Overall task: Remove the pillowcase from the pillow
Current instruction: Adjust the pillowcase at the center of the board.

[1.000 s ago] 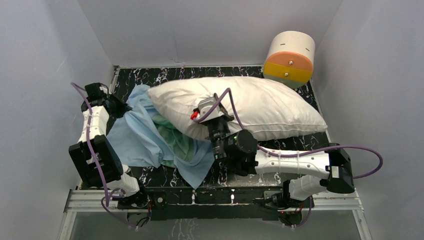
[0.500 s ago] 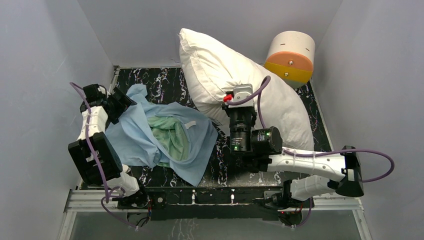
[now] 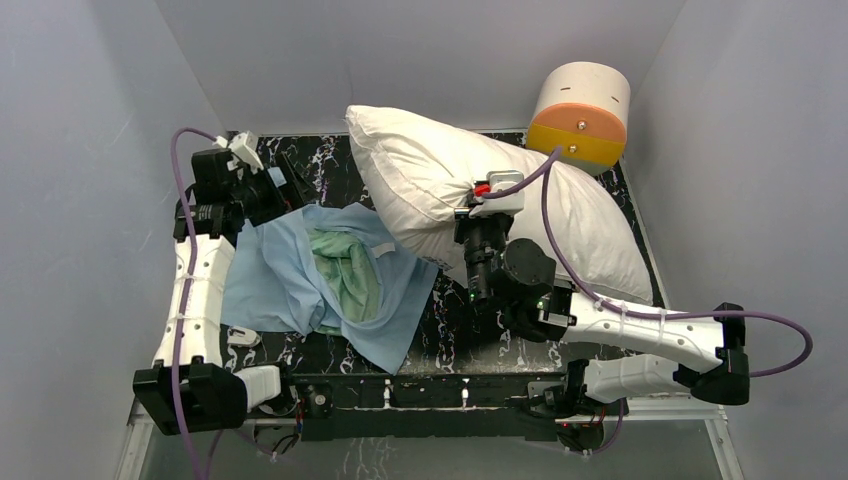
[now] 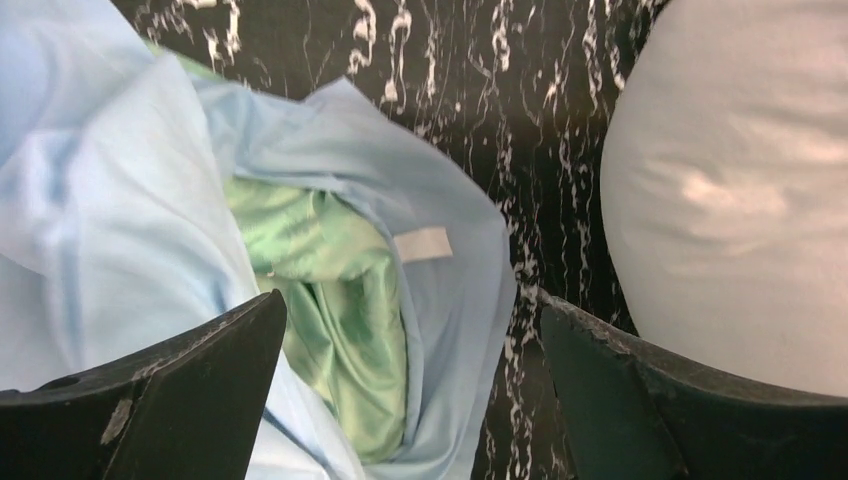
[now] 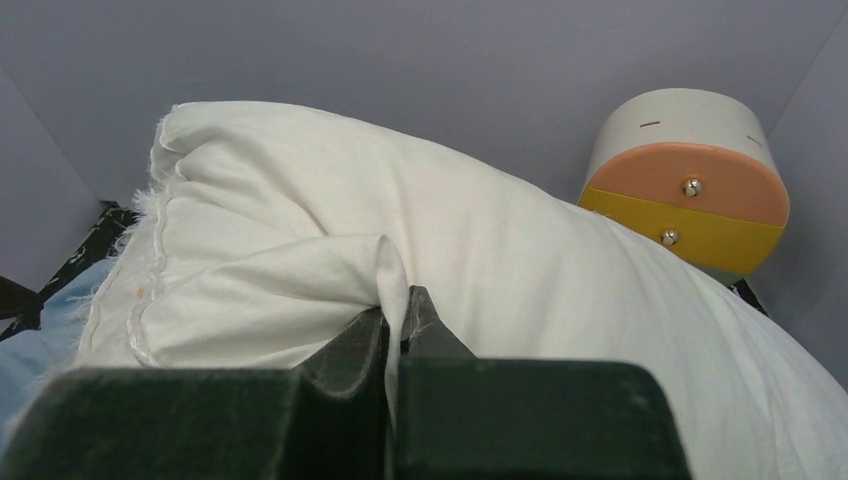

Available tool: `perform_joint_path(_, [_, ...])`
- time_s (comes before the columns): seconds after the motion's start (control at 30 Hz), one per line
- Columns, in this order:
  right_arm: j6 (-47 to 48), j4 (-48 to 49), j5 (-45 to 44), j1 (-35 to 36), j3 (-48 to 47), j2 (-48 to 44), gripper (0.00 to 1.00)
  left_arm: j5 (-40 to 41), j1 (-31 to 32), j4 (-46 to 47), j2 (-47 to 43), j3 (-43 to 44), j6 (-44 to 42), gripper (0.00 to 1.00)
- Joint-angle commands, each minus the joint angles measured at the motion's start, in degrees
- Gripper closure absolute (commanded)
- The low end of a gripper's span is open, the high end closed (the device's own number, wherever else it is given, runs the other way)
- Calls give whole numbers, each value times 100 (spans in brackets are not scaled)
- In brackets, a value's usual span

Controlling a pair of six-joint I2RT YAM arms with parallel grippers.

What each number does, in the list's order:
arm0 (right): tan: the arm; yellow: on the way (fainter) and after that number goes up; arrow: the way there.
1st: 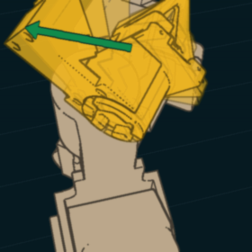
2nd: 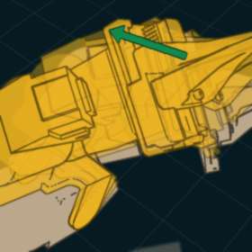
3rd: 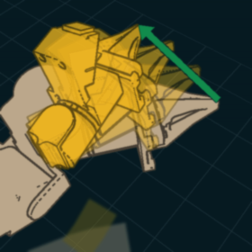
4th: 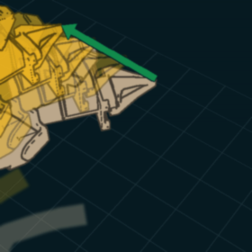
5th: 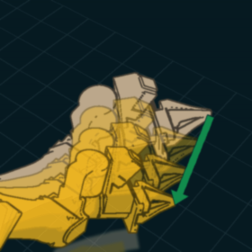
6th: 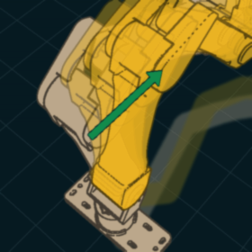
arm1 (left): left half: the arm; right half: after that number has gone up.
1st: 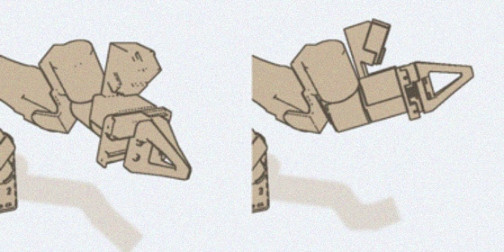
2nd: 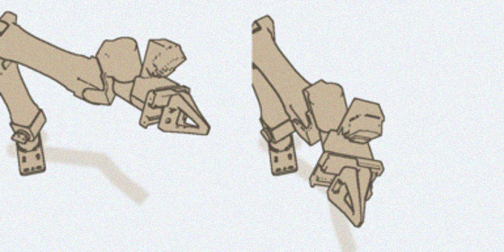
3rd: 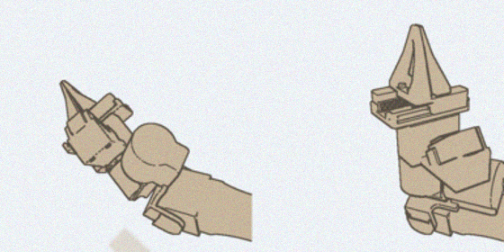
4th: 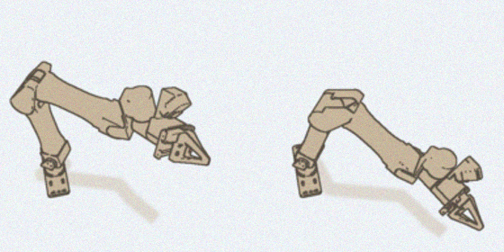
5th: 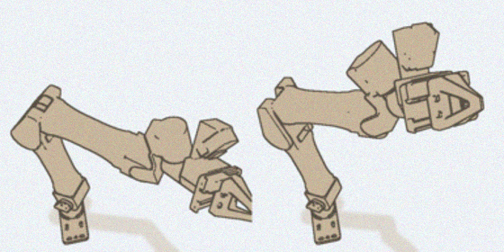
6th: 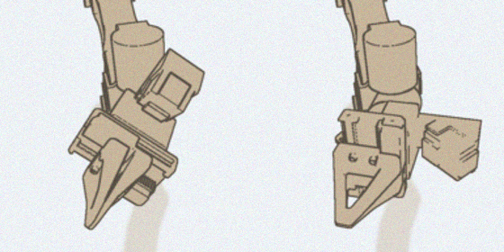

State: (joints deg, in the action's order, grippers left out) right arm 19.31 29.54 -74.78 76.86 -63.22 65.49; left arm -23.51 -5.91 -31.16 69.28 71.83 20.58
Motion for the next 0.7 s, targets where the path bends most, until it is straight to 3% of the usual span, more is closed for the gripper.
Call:
perform_joint_path(0.0, [-727, -212, -504, -167, -314, -102, 100, -202, 240, -828, -78, -246, -297, 2])
perform_joint_path(0.23, [-948, -272, -593, -252, -231, -254, 100, -1160, 1114, -1260, 121, -421, -488, 2])
perform_joint_path(0.5, [-1544, -861, -610, -337, -236, -327, 100, -26, 2626, -572, 370, -1381, 322, 2])
perform_joint_path(0.67, [-1630, -957, -593, -368, -170, -341, 100, 317, 3235, 238, 779, -2064, 841, 2])
